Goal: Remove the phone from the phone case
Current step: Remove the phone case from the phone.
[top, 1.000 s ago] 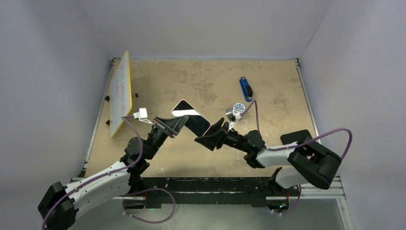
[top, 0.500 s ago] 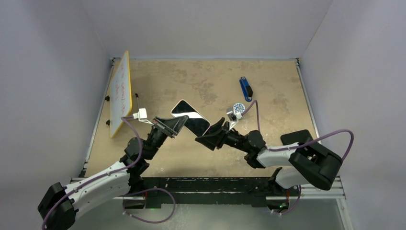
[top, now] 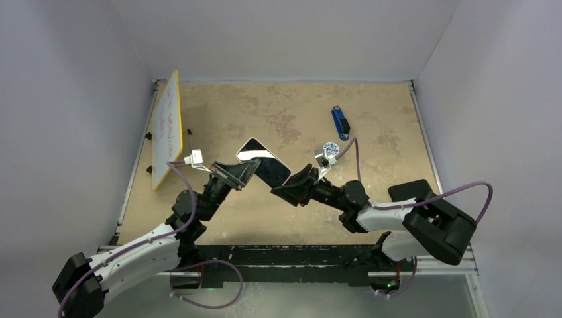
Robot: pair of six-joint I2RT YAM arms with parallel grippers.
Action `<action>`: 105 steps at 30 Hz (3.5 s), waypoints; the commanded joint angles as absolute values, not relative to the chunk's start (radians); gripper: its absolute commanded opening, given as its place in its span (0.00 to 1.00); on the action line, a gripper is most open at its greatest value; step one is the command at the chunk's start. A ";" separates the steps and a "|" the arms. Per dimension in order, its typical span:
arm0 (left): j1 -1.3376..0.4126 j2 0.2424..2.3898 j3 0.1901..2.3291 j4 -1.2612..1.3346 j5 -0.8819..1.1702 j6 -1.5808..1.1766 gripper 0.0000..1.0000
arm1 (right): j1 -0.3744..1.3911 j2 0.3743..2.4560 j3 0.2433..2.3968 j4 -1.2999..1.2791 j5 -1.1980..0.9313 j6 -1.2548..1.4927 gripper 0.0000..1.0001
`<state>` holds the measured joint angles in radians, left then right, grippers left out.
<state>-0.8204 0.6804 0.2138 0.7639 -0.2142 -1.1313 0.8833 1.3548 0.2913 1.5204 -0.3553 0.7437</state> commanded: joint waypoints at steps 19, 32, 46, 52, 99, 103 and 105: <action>-0.820 0.676 0.323 0.583 -0.152 -1.156 0.00 | 0.885 1.254 0.380 1.351 -0.455 0.209 0.00; -0.727 0.721 0.422 0.488 0.119 -1.049 0.00 | 0.883 1.237 0.320 1.349 -0.405 0.187 0.01; -0.640 0.727 0.643 0.171 0.353 -0.679 0.00 | 0.880 1.134 0.221 1.316 -0.408 0.247 0.59; -0.638 0.752 0.751 0.041 0.447 -0.532 0.00 | 0.871 1.090 0.242 1.215 -0.482 0.219 0.65; -0.533 0.928 0.798 0.133 0.873 -0.554 0.00 | 0.859 1.154 0.402 0.912 -0.786 -0.200 0.00; -0.526 0.939 0.800 0.130 0.880 -0.560 0.00 | 0.858 1.156 0.413 0.861 -0.759 -0.312 0.00; -0.526 0.945 0.799 0.128 0.882 -0.561 0.00 | 0.859 1.157 0.425 0.830 -0.748 -0.356 0.00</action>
